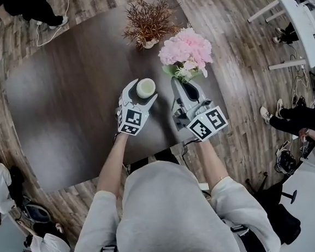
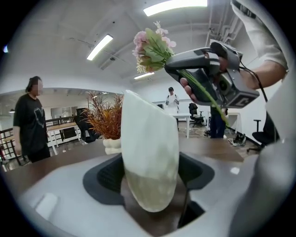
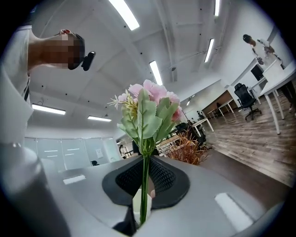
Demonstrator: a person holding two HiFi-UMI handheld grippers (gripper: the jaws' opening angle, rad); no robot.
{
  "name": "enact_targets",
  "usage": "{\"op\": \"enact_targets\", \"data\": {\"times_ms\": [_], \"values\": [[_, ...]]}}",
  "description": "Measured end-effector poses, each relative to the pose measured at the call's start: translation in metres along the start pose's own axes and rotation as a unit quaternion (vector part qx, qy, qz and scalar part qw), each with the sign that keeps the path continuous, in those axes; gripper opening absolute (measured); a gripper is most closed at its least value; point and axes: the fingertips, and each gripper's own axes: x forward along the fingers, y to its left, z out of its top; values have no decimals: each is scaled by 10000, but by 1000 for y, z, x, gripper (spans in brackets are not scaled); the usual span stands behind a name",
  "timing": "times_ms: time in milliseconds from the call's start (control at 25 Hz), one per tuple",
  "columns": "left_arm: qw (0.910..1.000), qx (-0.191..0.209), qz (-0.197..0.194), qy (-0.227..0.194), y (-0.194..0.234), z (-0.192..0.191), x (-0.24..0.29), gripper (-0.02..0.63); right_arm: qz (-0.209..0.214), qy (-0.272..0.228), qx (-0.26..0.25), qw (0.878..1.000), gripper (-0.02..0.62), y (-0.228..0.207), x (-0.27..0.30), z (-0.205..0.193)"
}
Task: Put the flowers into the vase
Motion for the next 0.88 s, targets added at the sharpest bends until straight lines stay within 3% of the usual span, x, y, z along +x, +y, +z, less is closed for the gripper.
{"op": "enact_targets", "data": {"times_ms": [280,480,640,880], "values": [[9999,-112,3,-3,2,8,12,347,821,-497,-106,9953,18,25,51,40],[10000,-94,-6,-19,2,9,14,347,1124,-905,-214,9893,18,44,81,65],[9999,-109,13,1,3,8,14,347,1218,-702,-486,9889,18,45,98,48],[9999,-85,-1,-56,7,10,11,347,1186,-369,-386,9915,20,36,95,14]]}}
